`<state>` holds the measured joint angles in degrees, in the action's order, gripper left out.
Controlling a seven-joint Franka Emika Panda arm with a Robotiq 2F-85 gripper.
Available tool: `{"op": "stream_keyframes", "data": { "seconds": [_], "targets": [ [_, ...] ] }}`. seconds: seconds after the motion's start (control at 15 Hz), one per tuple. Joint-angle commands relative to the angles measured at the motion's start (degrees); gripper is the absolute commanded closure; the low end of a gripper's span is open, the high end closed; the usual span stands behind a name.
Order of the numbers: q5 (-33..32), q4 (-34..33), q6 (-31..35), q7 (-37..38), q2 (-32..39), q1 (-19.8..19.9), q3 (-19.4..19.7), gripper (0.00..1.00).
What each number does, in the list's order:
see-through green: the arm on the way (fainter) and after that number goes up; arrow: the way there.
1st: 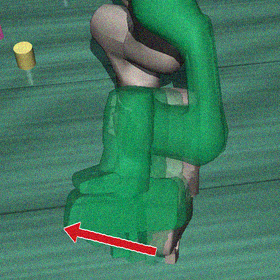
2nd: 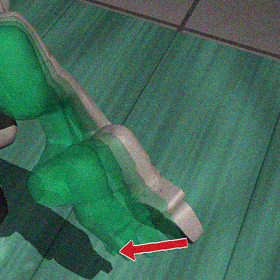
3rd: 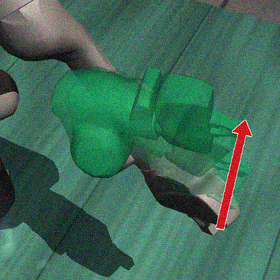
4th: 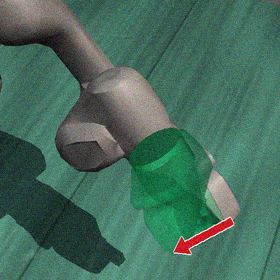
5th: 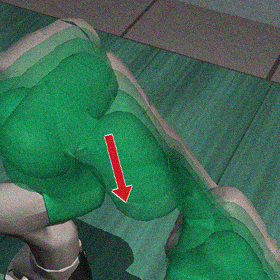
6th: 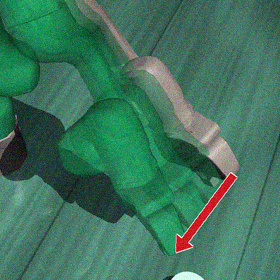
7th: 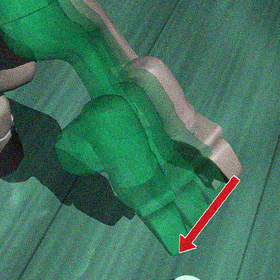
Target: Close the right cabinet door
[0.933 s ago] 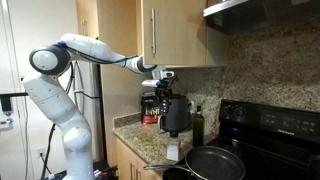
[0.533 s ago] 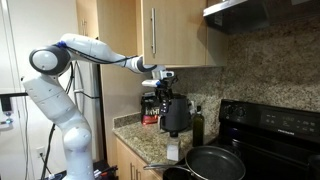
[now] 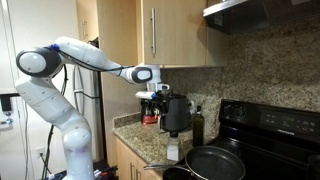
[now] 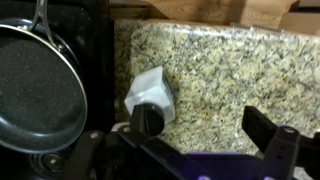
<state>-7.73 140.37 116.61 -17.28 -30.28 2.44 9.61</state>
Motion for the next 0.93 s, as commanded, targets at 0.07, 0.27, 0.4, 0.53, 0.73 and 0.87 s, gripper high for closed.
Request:
{"op": "stream_keyframes", "data": {
  "seconds": [0.07, 0.27, 0.4, 0.53, 0.73, 0.87],
  "targets": [
    [-4.8, 17.0, 1.7, -10.2, -14.6, 2.8, 4.0, 0.00],
    [-12.1, 26.9, 5.6, -12.0, -24.8, 7.9, 6.6, 0.00],
    [-13.4, 21.4, 5.6, -10.3, -24.2, 9.8, 8.7, 0.00],
    [-12.8, 20.4, 6.1, -8.3, -26.9, 11.7, 10.5, 0.00],
    [-12.0, 18.9, 8.7, -4.8, -29.1, 14.2, 12.4, 0.00],
    [-14.4, 18.5, 11.0, 0.5, -30.7, 12.8, 15.5, 0.00]
  ]
}}
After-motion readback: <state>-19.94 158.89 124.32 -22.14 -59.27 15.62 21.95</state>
